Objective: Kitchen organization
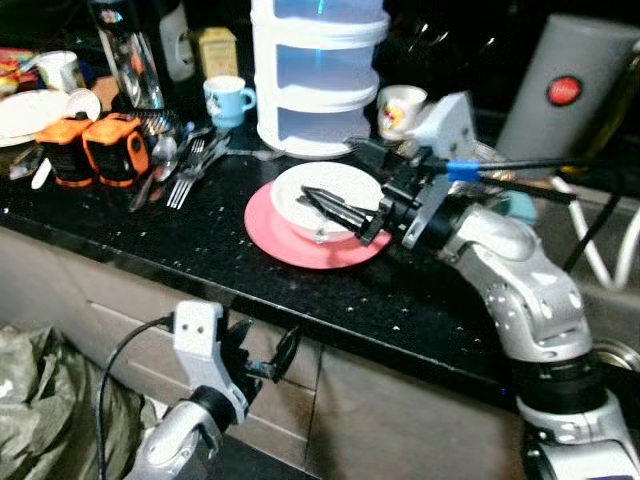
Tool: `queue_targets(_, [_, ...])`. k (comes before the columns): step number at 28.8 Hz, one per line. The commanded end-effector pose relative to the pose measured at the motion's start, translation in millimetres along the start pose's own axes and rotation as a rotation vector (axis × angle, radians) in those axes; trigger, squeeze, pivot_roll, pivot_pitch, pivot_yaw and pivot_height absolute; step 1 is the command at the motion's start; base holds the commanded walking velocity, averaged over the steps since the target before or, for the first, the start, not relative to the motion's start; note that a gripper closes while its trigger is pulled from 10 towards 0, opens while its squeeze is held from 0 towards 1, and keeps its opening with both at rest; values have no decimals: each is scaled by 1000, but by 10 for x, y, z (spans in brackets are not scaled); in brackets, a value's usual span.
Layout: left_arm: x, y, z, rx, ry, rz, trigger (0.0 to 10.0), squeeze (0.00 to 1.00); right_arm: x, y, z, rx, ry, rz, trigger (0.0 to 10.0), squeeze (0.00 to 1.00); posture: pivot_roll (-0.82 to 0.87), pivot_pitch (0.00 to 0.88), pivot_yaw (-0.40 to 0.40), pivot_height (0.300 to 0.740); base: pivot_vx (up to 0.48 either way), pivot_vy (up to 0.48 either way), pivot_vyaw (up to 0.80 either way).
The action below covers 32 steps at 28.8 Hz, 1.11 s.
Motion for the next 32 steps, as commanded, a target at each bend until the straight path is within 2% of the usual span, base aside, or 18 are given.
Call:
queue_targets(1, [44,-14,17,-16,-28,21,10000,0,-36,112,51,-8,57,86,10000,0,141,0,13,740,0,0,0])
queue_targets(2, [67,-41,26,-34,-48,39,10000,0,-40,144,137,-61,112,138,10000,0,141,0,13,740,0,0,0])
queue_targets(3, [67,-41,26,-34,-48,39,10000,0,-40,144,137,-61,112,138,10000,0,141,0,13,740,0,0,0])
queue_targets(4, [78,-55,35,-48,-61,49,10000,0,-22,138,226,-137,156,197,10000,0,138,0,15,740,0,0,0])
queue_targets(9, [104,-71,63,-69,-92,60,10000,0,69,135,369,-242,188,261,10000,0,132,0,15,740,0,0,0])
queue_targets(10, [155,-90,99,-88,-139,66,10000,0,148,79,451,-327,187,298,10000,0,129,0,13,740,0,0,0])
queue_targets(12, [184,-112,133,-105,-171,69,10000,0,201,-22,510,-405,184,319,10000,0,129,0,10,740,0,0,0])
queue_targets(14, [200,-158,163,-136,-198,66,10000,0,267,-135,540,-480,161,377,10000,0,131,0,10,740,0,0,0])
queue_targets(16, [210,-197,179,-164,-213,66,10000,0,333,-169,543,-506,127,414,10000,0,132,0,10,740,0,0,0])
queue_targets(17, [217,-220,186,-179,-219,65,10000,0,440,-190,560,-538,79,457,10000,0,133,0,9,740,0,0,0])
queue_targets(18, [217,-220,186,-179,-219,65,10000,0,440,-190,560,-538,79,457,10000,0,133,0,9,740,0,0,0])
queue_targets(20, [200,-227,184,-181,-212,66,10000,0,568,-247,626,-605,36,517,10000,0,136,0,8,740,0,0,0])
queue_targets(32, [173,-254,183,-188,-216,78,10000,0,621,-230,720,-664,66,593,9922,0,133,0,9,740,0,0,0])
Point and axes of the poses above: a point about 5 cm out from each wrist's last joint towards the gripper, its own z axis pointing back from the gripper into the wrist, its own y axis along the axis of the wrist's last joint, x = y × z, the point moved 3 cm from there along -z, pointing out of the wrist towards the gripper, and after that the axes turned 9 degrees about -z, right-handed, at the moved point
